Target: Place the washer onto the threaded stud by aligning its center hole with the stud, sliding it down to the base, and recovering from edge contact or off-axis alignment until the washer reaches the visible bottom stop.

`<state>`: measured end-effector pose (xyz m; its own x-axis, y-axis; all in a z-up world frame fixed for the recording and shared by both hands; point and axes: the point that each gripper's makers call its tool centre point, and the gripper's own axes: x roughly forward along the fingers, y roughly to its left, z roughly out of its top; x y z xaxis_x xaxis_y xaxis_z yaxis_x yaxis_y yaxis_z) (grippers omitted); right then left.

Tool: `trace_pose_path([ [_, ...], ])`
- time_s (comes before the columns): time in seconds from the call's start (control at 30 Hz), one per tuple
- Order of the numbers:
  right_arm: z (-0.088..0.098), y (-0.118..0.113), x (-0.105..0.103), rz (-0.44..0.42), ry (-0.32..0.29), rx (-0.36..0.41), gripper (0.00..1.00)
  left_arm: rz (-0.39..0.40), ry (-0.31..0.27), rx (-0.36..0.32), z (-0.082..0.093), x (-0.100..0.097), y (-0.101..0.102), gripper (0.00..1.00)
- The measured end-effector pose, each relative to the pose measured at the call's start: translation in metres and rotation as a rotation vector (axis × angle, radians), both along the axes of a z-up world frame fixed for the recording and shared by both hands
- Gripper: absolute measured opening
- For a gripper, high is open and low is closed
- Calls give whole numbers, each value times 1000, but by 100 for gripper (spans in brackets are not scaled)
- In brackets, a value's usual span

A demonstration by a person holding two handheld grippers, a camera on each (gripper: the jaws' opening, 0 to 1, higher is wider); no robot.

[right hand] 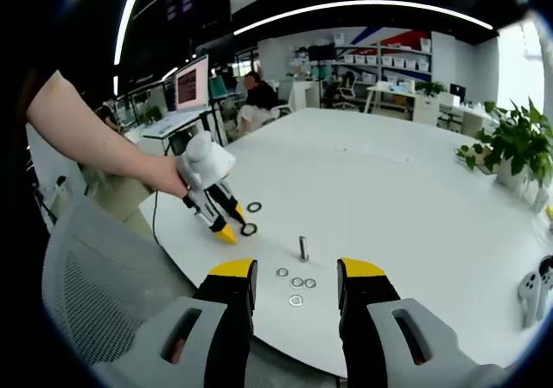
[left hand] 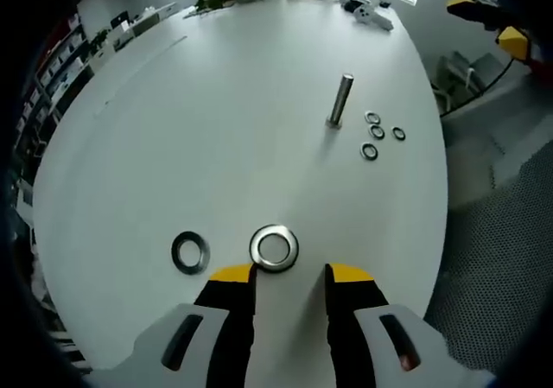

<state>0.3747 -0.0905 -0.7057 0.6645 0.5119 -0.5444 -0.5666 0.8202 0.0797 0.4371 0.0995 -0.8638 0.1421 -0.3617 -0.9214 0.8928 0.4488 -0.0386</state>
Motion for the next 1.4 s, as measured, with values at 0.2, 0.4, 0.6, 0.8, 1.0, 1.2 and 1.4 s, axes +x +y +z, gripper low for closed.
trace_pose_path([
  [0.2, 0, 0, 0, 1, -2, 0, 40, -62, -7, 14, 0, -1, -2, 30],
  [0.4, 0, 0, 0, 2, 2, 3, 40, -86, -5, 11, 0, -1, -3, 31],
  [0.6, -1, 1, -1, 8, 5, 1, 40, -101, -12, 5, 3, 1, -4, 34],
  [0.8, -1, 1, -1, 4, 8, 3, 40, -135, -7, 1, 1, 0, -10, 37],
  [1.0, -2, 0, -1, 4, 11, 3, 39, -171, -16, 14, -1, 2, -13, 36],
  [1.2, -2, 0, -1, 0, 14, 6, 39, -189, -21, 22, -1, 3, -15, 37],
  [1.4, -2, 0, -1, -1, 17, 10, 39, -209, -30, 26, -1, 4, -15, 37],
])
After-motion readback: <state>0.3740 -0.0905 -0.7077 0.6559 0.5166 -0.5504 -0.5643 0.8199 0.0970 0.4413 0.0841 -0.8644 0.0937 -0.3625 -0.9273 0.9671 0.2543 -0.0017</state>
